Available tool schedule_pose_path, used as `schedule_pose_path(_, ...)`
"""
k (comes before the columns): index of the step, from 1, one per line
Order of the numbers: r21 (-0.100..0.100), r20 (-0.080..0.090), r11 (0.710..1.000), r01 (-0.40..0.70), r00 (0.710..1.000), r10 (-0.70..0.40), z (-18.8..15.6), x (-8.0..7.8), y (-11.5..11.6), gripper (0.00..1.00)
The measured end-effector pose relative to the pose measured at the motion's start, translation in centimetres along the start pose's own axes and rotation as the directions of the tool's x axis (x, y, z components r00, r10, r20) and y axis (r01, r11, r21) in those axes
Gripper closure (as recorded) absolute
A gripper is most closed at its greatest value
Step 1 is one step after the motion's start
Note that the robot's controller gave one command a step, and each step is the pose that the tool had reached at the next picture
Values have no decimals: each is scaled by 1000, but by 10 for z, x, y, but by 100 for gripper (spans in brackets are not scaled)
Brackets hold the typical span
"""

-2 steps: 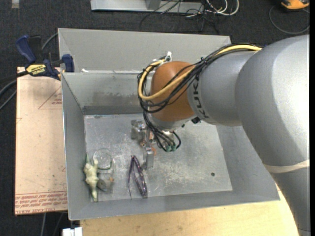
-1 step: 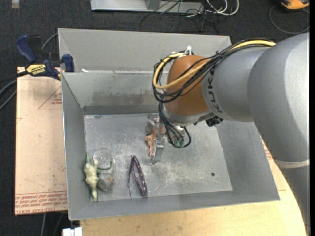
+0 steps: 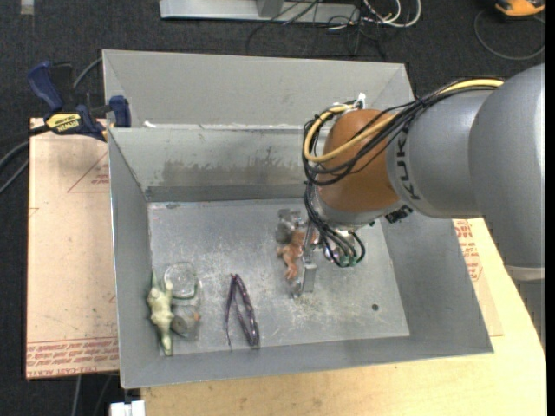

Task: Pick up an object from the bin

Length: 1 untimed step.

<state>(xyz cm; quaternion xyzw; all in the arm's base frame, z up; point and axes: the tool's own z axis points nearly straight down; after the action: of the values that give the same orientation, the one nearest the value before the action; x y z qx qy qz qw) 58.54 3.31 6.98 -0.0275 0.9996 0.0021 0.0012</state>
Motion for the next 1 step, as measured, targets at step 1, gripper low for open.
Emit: schedule_pose_path(1, -2, 0, 928, -373, 928, 373, -7, -10, 10, 0)
